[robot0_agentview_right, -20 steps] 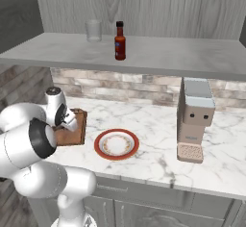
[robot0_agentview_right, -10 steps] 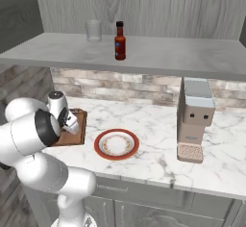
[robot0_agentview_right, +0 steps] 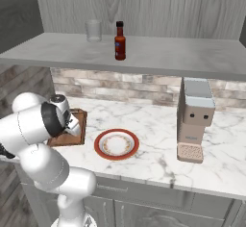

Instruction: Pick the fish from the plate and place it on the cutting board. Then pick the condiment bottle from the cabinet and place it next to the cutting board.

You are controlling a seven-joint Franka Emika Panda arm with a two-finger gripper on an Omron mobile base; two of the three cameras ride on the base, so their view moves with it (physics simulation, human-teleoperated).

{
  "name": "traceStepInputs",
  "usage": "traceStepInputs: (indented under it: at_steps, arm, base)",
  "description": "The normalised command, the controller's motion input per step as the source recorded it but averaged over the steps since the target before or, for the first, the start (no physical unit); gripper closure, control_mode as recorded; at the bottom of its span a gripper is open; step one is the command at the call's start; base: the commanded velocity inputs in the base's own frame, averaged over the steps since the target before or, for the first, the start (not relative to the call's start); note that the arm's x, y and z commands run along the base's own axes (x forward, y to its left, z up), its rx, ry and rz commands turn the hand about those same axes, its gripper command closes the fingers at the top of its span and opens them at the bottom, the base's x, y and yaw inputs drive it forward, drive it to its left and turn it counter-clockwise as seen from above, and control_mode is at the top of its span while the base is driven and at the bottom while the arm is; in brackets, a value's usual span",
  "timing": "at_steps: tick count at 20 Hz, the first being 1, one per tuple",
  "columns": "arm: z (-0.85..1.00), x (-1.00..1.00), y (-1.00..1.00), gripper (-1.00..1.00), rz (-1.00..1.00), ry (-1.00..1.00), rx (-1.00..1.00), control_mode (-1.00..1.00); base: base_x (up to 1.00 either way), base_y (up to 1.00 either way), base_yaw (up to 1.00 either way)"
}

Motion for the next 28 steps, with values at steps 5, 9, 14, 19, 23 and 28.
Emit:
traceStepInputs:
  at_steps: [5, 9, 14, 19, 23, 28]
  arm:
    - [-0.15, 0.18, 0.00, 1.00, 0.00, 0.00, 0.00, -1.00]
    - [-0.19, 0.16, 0.00, 1.00, 0.00, 0.00, 0.00, -1.00]
    - [-0.26, 0.15, 0.03, 1.00, 0.00, 0.00, 0.00, -1.00]
    - [-0.33, 0.13, 0.03, 1.00, 0.00, 0.00, 0.00, -1.00]
    - [-0.40, 0.11, 0.01, 1.00, 0.00, 0.00, 0.00, -1.00]
    - [-0.38, 0.04, 0.07, 1.00, 0.00, 0.00, 0.00, -1.00]
  base:
    - [0.00, 0.00, 0.00]
    - [0.00, 0.00, 0.00]
    - [0.00, 0.00, 0.00]
    - [0.00, 0.00, 0.00]
    - [0.00, 0.00, 0.00]
    - [0.00, 0.00, 0.00]
